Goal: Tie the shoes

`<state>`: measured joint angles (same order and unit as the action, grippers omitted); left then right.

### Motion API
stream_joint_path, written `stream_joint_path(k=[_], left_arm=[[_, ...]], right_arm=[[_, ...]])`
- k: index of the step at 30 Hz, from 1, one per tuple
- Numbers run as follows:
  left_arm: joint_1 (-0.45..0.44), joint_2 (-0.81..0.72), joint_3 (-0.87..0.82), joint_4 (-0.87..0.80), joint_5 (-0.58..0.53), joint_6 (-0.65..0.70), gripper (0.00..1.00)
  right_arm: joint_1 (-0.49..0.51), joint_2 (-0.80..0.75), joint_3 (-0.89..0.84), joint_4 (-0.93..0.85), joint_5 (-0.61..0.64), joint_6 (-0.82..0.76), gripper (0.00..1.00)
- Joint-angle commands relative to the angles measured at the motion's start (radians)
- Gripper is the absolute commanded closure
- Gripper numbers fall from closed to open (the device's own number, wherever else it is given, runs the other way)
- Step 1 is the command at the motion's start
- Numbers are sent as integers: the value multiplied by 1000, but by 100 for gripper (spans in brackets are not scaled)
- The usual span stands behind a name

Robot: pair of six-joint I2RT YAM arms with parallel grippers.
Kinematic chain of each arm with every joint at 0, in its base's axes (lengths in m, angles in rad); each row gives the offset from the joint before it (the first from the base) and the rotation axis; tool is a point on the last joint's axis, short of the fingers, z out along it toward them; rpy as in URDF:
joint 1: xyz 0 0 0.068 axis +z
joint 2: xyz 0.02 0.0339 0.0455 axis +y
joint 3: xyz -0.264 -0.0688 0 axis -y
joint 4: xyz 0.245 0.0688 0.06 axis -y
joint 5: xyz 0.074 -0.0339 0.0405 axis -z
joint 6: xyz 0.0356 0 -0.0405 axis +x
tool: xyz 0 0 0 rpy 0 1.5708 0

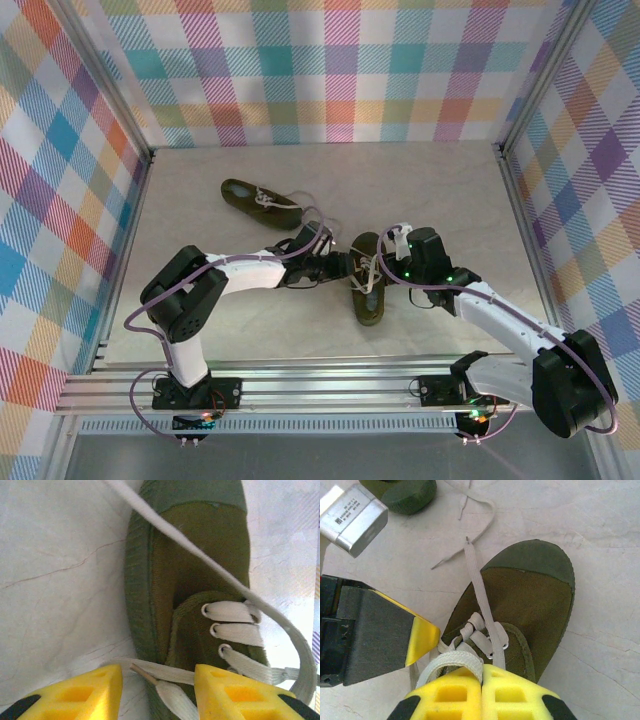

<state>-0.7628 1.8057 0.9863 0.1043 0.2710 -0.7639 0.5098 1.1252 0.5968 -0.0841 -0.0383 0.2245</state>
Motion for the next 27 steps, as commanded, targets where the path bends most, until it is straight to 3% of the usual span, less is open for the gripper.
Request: stream_joint_path(k=[1, 9, 16, 27], left_arm=[[-9, -10, -20, -10, -10, -18, 57], [-12, 14, -33, 83, 49, -63, 57], [-13, 19, -43, 129, 71, -86, 65], [-13, -16, -57, 111, 44, -68, 89]], right_arm=[[1, 5, 26, 1, -20, 2, 100], [1, 7, 27, -1, -22, 2, 100], [1, 11, 26, 4, -26, 3, 100], [1, 10, 23, 6, -23, 4, 100]])
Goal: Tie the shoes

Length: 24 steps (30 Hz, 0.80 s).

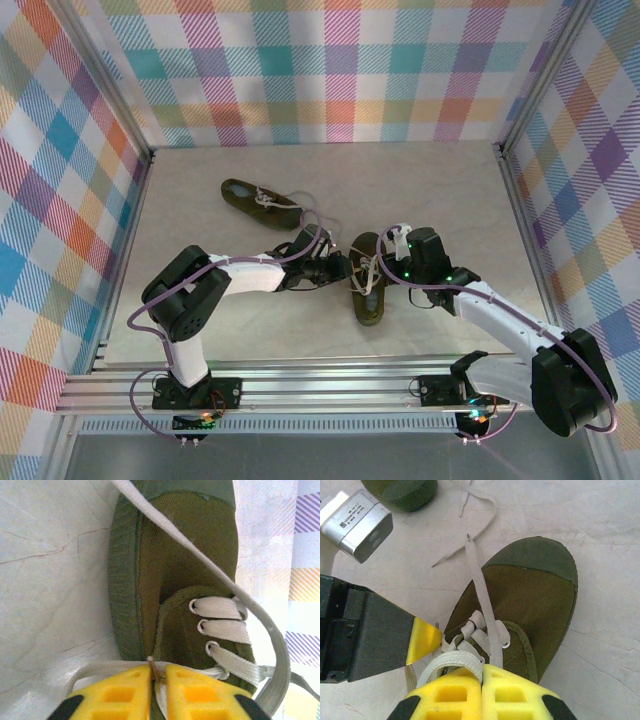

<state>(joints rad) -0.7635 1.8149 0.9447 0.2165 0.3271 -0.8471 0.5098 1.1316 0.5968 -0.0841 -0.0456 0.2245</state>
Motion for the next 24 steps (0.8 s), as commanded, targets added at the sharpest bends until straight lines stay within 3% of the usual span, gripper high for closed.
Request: stream_joint_path(k=[1, 5, 10, 19, 22, 24], left_arm=[[-12, -32, -17, -4, -18, 18, 92], [-11, -78, -28, -34, -58, 51, 100], [-13, -200, -40, -106, -154, 133, 100], [-12, -347, 3, -248, -283, 250, 100], [-12, -365, 9, -263, -302, 265, 100], [-12, -378, 5, -263, -306, 274, 100]], right_arm=[[1, 3, 24, 6, -15, 2, 100], [3, 0, 24, 6, -19, 4, 100], [3, -10, 17, 34, -106, -26, 98], [34, 26, 26, 75, -351, -103, 83], [42, 14, 27, 78, -347, -99, 76], [43, -15, 21, 80, -293, -81, 63]])
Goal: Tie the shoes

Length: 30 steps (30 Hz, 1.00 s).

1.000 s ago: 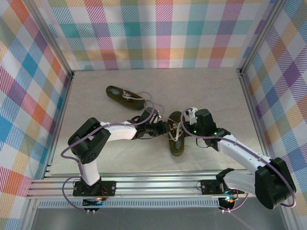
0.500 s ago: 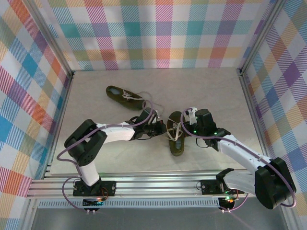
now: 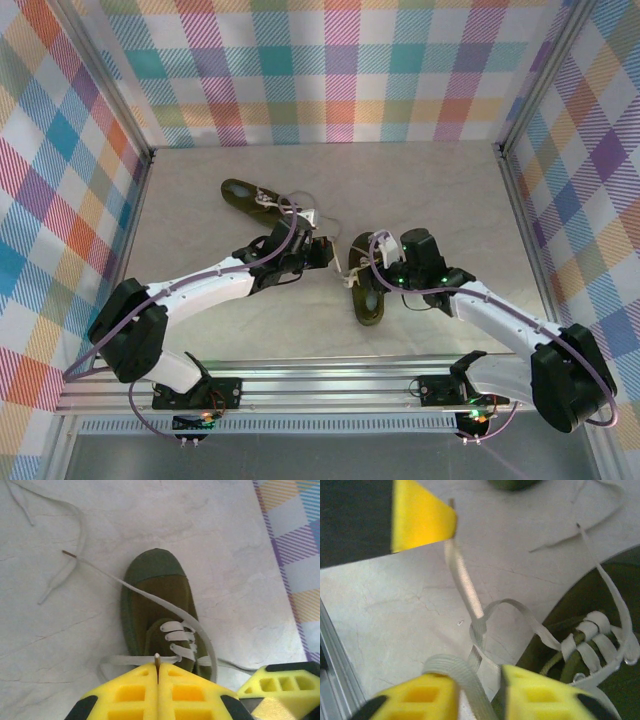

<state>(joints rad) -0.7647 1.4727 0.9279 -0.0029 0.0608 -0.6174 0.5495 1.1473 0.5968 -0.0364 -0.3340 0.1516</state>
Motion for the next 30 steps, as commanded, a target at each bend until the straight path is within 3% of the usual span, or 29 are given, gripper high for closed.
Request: stream_joint_path(k=[1, 4, 11, 19, 25, 30], left_arm=[[-11, -39, 19, -42, -38, 49, 100], [-10, -53, 4, -30, -30, 61, 100], [-12, -103, -66, 38, 54, 108, 100], [-24, -148, -134, 27, 84, 156, 100], [-26, -182, -167, 42, 52, 145, 100], [-25, -214, -192, 34, 3, 133, 100]], right_arm=[[4, -48, 19, 34, 36, 7, 57], [3, -114, 0, 33, 213, 58, 47], [1, -188, -12, -36, 527, 172, 40], [3, 163, 307, -369, 373, 113, 45], [34, 397, 505, -492, 374, 8, 45], [87, 605, 693, -568, 469, -170, 46]])
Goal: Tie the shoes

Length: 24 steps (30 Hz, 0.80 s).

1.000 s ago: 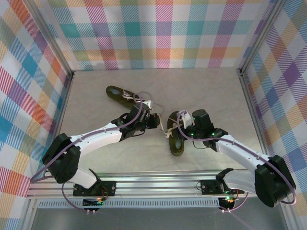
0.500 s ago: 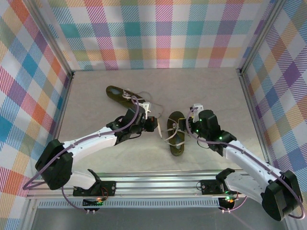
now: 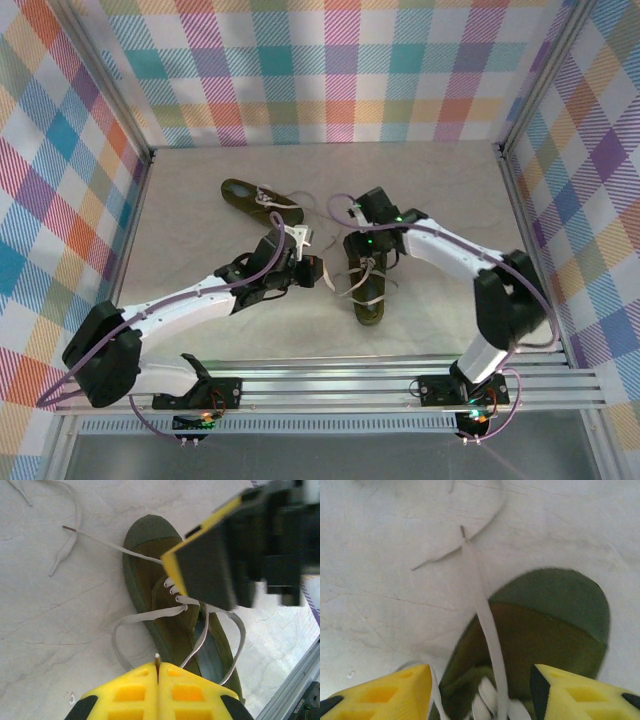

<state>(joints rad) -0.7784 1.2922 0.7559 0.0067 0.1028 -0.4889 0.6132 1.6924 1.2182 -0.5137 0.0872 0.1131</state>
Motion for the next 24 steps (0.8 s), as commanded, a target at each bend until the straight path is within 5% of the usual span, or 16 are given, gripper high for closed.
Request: stream_joint_path(k=[1, 8, 18, 20, 24], left_arm=[[-12, -37, -23, 20, -48, 0, 100], [-12, -62, -56, 24, -91, -34, 100], [-12, -70, -61, 22, -92, -48, 100], [-12, -72, -61, 20, -96, -47, 100], [-12, -85, -58, -2, -125, -49, 100]], right_arm=[[31, 99, 99, -99, 62, -173, 46], [44, 304, 278, -142, 177, -348, 47], [43, 476, 431, -166, 288, -405, 51], [43, 488, 444, -172, 288, -409, 56], [43, 467, 441, -168, 262, -401, 85]])
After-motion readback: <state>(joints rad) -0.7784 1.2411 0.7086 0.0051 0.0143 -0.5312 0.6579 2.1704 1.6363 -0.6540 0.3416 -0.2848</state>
